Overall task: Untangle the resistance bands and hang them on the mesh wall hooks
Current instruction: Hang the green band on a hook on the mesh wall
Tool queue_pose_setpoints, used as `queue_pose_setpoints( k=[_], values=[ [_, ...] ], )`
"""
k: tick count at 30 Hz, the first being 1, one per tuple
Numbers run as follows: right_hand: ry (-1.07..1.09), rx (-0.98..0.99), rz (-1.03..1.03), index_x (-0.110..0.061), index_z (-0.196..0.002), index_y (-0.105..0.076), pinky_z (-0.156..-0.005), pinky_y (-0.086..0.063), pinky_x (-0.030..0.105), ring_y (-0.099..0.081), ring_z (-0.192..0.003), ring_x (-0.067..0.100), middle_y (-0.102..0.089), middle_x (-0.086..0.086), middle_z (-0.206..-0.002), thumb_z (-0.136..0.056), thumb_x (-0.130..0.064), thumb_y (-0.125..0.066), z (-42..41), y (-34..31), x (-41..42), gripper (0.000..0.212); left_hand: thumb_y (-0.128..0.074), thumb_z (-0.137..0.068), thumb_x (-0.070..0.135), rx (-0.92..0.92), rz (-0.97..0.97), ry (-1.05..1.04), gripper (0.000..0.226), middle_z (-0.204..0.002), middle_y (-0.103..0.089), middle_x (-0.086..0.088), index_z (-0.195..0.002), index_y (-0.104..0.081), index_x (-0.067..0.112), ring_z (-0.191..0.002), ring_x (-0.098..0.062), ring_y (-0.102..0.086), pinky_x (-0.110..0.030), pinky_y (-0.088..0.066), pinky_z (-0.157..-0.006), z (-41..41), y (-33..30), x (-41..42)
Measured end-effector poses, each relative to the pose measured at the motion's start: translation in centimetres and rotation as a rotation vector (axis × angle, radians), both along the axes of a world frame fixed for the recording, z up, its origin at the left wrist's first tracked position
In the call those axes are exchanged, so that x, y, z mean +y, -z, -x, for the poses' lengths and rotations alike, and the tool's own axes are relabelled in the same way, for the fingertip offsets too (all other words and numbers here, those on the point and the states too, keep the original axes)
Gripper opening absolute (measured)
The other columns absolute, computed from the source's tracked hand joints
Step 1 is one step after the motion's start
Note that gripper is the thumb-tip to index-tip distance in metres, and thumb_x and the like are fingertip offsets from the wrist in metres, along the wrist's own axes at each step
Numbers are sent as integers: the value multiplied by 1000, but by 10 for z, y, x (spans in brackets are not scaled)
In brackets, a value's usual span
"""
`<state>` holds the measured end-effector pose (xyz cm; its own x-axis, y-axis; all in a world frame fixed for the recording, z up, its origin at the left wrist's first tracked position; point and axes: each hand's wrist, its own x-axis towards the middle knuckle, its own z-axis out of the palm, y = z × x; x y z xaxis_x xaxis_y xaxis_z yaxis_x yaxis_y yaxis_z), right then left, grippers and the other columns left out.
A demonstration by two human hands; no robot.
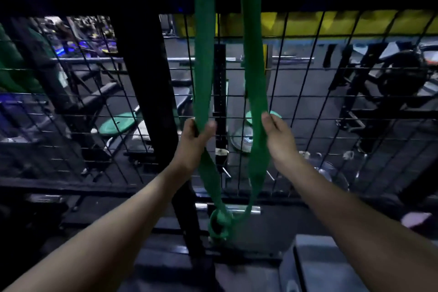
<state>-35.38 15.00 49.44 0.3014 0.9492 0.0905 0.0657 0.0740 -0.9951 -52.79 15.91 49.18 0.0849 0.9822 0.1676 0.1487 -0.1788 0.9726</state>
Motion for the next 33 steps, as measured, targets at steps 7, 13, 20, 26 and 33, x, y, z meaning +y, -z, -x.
queue_pose_setpoints(
  k=[7,13,20,26,33],
  values=[
    [99,-457,43,-7,-115,-44,-70,-43,31,-51,-86,23,-53,4,-88,-80,-5,-65,-10,3,-35,41,-48,-83,-10,108,-63,-72,25,-67,-41,2,-97,-43,11,-50,-1,-44,-7,-34,-44,7,22,-29],
    [76,-411,287,5,-115,-51,-74,-47,36,-59,-94,32,-60,28,-111,-88,-8,-57,-18,56,-73,30,-53,-89,10,254,352,-158,9,-72,-49,2,-96,-48,14,-66,-18,-48,-25,-35,-54,35,105,-64],
    [124,-657,298,4,-117,-52,-92,-38,36,-48,-114,34,-52,22,-119,-79,-16,-63,-1,140,-103,44,-56,-89,7,135,482,-11,12,-71,-51,1,-94,-47,12,-61,-11,-50,-10,-41,-46,35,162,-115],
    [-302,-699,252,8,-93,-67,-77,-37,32,-59,-95,36,-65,26,-101,-85,-2,-58,38,196,-140,16,-63,-83,2,0,386,-75,22,-72,-54,1,-84,-47,19,-63,-11,-54,-17,-47,-54,27,187,-130],
    [-374,-694,260,-8,-111,-68,-63,-30,9,-60,-100,26,-66,11,-107,-76,-36,-49,53,261,-153,48,-70,-78,0,3,323,-139,24,-86,-62,-2,-91,-56,13,-77,-16,-59,-26,-51,-71,22,242,-139]
  ],
)
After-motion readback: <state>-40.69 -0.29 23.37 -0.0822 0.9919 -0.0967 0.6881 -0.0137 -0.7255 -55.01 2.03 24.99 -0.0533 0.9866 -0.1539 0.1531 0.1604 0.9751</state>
